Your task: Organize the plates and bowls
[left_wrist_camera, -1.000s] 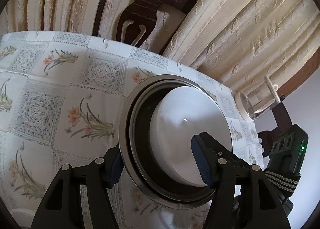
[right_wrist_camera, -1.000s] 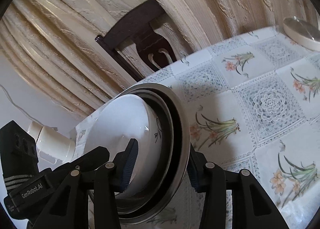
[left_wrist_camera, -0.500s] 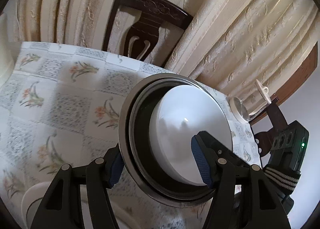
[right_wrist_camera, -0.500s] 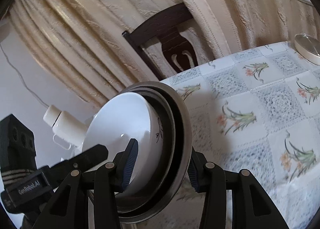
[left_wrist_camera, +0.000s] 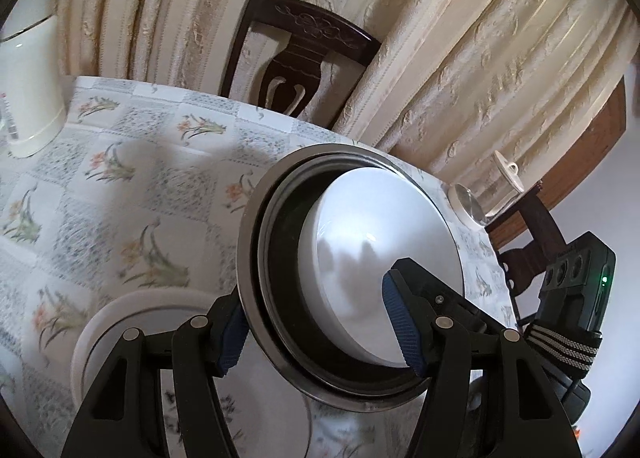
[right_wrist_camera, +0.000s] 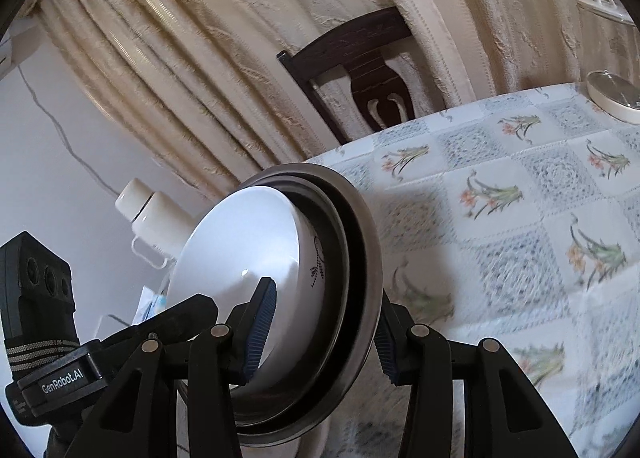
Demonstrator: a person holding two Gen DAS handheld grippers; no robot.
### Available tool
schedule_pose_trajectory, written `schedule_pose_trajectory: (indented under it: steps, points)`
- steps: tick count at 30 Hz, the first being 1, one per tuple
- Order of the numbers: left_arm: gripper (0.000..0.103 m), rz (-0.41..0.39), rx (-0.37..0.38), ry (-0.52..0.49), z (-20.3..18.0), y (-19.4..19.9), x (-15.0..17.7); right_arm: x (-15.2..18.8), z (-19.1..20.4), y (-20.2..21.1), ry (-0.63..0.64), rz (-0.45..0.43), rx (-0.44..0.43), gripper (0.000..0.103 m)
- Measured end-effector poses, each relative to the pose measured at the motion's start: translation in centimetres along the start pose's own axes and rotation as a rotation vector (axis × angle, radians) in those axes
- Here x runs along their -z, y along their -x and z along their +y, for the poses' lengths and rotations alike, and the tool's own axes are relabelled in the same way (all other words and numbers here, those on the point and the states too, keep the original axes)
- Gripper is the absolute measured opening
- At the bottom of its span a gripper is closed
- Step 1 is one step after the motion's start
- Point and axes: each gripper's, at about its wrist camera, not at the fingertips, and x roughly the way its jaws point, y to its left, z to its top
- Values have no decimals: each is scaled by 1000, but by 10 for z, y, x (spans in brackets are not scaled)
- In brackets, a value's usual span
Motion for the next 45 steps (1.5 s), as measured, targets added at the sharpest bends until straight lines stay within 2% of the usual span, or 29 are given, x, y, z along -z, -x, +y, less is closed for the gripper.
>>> schedule_pose_trajectory:
  steps: [6, 19, 30, 45]
  points:
    - [64, 7, -19, 13, 24, 28, 21, 23, 20, -3, -3, 54, -40, 49]
    - [64, 34, -43, 78, 78, 64, 65, 71, 54, -23, 38, 165, -61, 49]
    - [64, 60, -38, 99, 98, 70, 86, 96, 63, -30, 46, 203, -37, 49]
    - [64, 93, -18, 108, 105, 57, 90, 101, 61, -42, 53, 207, 17, 49]
